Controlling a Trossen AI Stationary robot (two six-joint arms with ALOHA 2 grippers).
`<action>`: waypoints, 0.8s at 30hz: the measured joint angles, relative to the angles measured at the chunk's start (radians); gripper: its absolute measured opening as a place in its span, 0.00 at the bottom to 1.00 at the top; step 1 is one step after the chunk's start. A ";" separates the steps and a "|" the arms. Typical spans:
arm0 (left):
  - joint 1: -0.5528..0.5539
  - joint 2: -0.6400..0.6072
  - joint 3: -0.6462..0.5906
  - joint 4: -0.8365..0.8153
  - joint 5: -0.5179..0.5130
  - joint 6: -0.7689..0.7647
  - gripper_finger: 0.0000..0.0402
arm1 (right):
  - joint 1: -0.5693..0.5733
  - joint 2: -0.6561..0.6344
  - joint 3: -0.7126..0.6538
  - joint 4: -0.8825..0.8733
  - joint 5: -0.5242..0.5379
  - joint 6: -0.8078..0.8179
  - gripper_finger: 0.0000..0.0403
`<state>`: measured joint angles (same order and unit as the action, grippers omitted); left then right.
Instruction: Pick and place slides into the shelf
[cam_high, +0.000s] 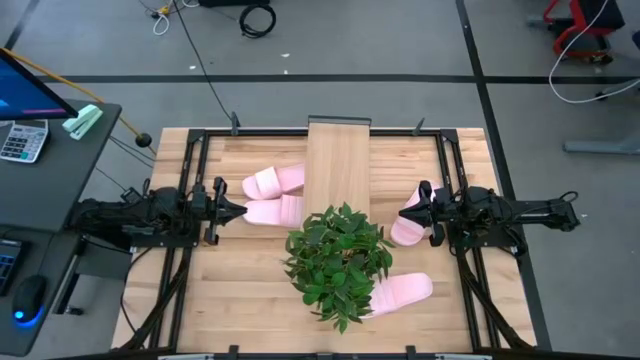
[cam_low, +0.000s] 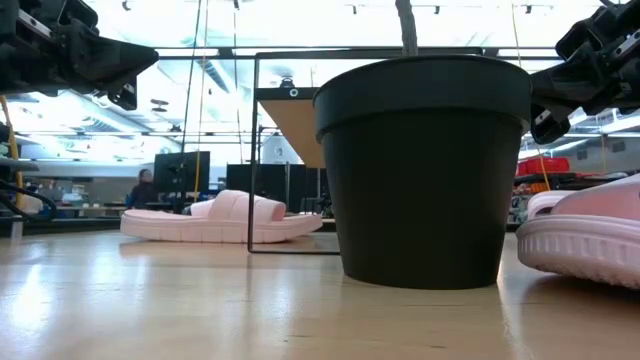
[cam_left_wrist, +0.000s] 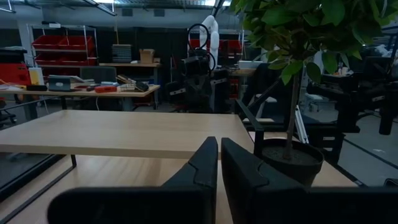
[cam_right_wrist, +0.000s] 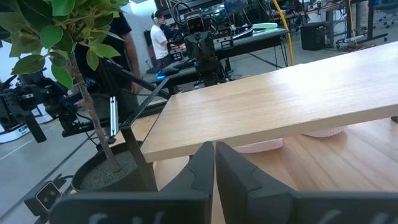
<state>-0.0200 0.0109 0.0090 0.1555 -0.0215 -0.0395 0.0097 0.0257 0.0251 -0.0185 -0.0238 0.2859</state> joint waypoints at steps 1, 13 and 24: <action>0.000 0.000 0.000 0.000 0.000 0.000 0.06 | 0.000 0.000 0.000 0.000 0.000 0.000 0.06; 0.000 0.000 0.000 0.000 0.000 0.000 0.09 | 0.000 0.000 0.000 0.000 0.000 0.000 0.06; 0.000 0.000 0.000 0.000 0.000 0.000 0.06 | 0.000 0.000 0.000 0.000 0.000 0.000 0.06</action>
<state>-0.0200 0.0109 0.0090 0.1555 -0.0212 -0.0399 0.0093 0.0256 0.0254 -0.0184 -0.0238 0.2859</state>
